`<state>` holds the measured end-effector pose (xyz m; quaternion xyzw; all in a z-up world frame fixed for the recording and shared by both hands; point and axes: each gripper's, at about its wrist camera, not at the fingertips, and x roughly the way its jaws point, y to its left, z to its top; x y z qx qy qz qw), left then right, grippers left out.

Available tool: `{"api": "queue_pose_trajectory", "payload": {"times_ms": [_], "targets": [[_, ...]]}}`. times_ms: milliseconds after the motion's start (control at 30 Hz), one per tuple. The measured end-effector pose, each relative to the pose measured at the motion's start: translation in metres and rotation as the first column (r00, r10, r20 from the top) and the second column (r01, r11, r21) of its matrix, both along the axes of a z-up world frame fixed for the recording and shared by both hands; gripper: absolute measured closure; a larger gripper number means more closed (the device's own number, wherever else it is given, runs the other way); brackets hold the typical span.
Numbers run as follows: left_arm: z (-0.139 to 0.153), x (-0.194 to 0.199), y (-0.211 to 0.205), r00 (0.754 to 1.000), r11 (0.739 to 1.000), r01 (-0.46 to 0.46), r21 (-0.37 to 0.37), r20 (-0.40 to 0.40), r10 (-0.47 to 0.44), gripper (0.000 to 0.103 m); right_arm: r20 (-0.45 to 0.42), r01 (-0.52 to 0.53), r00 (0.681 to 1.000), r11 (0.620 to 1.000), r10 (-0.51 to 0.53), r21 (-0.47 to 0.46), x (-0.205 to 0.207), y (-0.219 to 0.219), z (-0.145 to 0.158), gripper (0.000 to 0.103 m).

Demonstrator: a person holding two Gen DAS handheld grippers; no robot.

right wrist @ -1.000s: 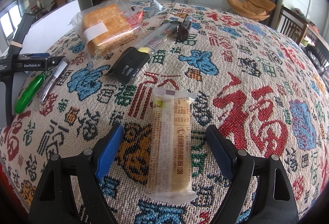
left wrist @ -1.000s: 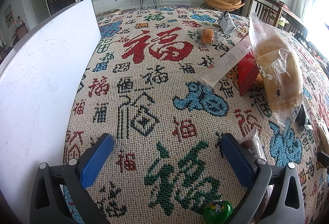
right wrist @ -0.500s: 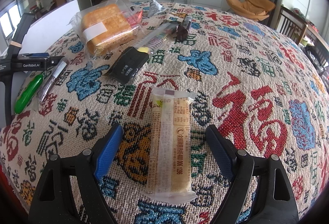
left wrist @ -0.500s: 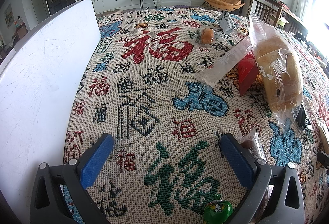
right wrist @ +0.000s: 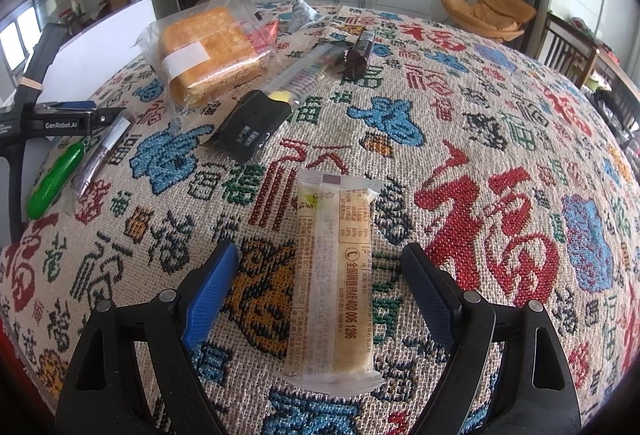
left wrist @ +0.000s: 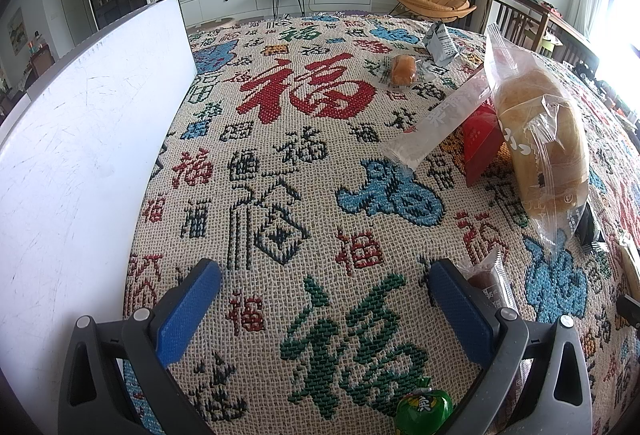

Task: Organize snacks

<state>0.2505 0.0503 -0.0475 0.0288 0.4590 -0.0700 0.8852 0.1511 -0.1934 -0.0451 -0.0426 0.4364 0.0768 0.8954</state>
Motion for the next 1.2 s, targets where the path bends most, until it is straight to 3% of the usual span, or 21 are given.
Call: {"api": "queue_pose_trajectory", "payload": {"times_ms": [667,700,800,867,1000,1100,1200], "targets": [[0.000,-0.001,-0.001,1.000,1.000,-0.001,-0.001,-0.002,0.001,0.000,0.000,0.000,1.000,1.000,0.000,0.005,0.000,-0.003,0.000,0.017],[0.000,0.001,0.000,1.000,1.000,0.006,-0.002,-0.015,-0.006,0.000,0.000,0.000,1.000,1.000,0.000,0.005,0.000,-0.003,0.000,0.017],[0.009,0.007,0.001,0.988,0.999,0.012,0.030,-0.153,-0.008,0.000,-0.001,0.000,1.000,1.000,0.000,0.007,0.000,-0.003,0.000,0.017],[0.023,-0.006,0.002,0.986,0.999,0.007,0.038,-0.165,-0.001,0.001,-0.002,-0.002,1.000,1.000,0.002,0.016,0.000,-0.004,0.000,0.016],[0.050,-0.059,-0.001,0.991,0.995,0.100,-0.030,-0.083,-0.102,0.001,-0.003,-0.006,1.000,1.000,0.007,0.026,0.000,-0.006,0.000,0.015],[0.041,-0.082,-0.007,0.985,0.991,0.132,-0.036,-0.104,-0.135,0.001,-0.020,-0.019,1.000,1.000,0.020,0.021,0.002,-0.006,0.001,0.015],[0.032,-0.091,-0.015,0.986,0.991,0.132,0.003,-0.103,-0.131,0.010,-0.136,-0.039,0.990,0.998,0.044,0.040,0.013,-0.009,0.007,0.016]]}}
